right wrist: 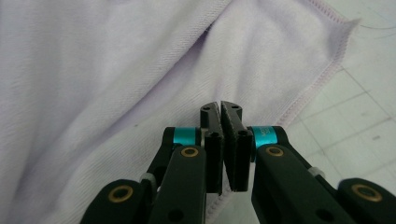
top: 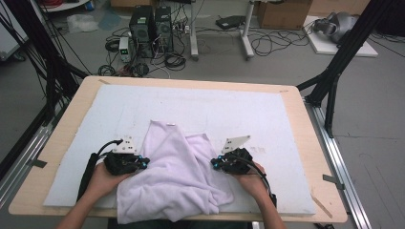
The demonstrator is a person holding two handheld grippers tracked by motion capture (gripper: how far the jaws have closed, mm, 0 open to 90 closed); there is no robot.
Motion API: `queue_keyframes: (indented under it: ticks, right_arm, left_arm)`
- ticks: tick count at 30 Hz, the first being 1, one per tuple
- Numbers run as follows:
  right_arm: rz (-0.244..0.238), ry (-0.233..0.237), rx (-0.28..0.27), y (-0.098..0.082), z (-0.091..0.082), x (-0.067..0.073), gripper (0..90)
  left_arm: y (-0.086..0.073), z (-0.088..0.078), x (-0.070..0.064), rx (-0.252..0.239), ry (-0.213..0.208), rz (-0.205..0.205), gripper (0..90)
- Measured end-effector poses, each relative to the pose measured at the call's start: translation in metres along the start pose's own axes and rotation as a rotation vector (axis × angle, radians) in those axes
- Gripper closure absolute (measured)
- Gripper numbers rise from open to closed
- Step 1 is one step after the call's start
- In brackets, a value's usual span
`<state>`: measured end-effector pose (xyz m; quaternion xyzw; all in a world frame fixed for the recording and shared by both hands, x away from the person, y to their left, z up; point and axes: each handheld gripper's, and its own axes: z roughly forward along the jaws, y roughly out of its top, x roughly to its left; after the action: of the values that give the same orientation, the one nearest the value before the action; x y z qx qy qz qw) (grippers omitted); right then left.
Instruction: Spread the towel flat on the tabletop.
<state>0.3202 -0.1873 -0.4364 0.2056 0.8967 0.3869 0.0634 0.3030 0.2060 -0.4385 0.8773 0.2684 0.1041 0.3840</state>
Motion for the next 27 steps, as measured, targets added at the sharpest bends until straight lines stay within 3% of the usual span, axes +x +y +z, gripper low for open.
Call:
queue_keyframes:
  ticks: [6,12,14,15,18,25,27]
  right_arm:
    - [-0.006,-0.003,0.005,-0.015,-0.019,0.015,87.7]
    - [-0.015,0.037,0.005,-0.023,-0.027,0.031,87.0]
    - [-0.018,0.037,-0.024,-0.021,-0.031,0.031,81.4]
    - [-0.016,0.031,-0.045,-0.018,-0.033,0.029,77.8]
    - [0.016,0.022,-0.093,-0.01,-0.034,0.013,68.2]
    - [0.052,-0.036,-0.058,0.007,-0.005,-0.028,56.5]
    - [0.062,-0.076,-0.058,0.011,0.002,-0.035,54.4]
  left_arm:
    - [-0.008,-0.016,-0.013,-0.008,0.006,0.014,87.8]
    - [-0.016,-0.031,-0.022,-0.03,0.004,0.014,87.3]
    - [-0.015,-0.034,-0.02,-0.042,0.021,0.011,79.2]
    - [-0.013,-0.035,-0.016,-0.059,0.032,-0.001,72.5]
    - [-0.004,-0.032,-0.003,-0.091,0.034,-0.033,64.7]
    - [0.021,-0.007,0.027,-0.093,0.052,-0.07,62.2]
    - [0.025,0.004,0.034,-0.083,0.073,-0.086,58.8]
